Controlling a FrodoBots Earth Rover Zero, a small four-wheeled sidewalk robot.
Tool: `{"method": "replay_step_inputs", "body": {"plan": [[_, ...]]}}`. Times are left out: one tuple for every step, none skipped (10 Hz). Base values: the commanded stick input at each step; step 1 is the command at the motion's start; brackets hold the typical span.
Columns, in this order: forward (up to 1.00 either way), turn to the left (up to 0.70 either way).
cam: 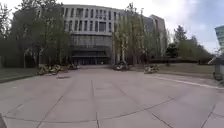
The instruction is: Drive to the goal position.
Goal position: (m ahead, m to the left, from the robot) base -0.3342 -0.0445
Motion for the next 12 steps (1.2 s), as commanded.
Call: {"method": "replay_step_inputs", "body": {"plan": [[0.70, 0.35], [0.70, 0.35], [0.70, 0.35], [0.70, 0.35], [0.70, 0.29], [0.70, 0.14], [0.70, 0.00], [0.70, 0.00], [0.70, 0.00], [0.70, 0.00], [0.70, 0.00], [0.70, 0.00]]}}
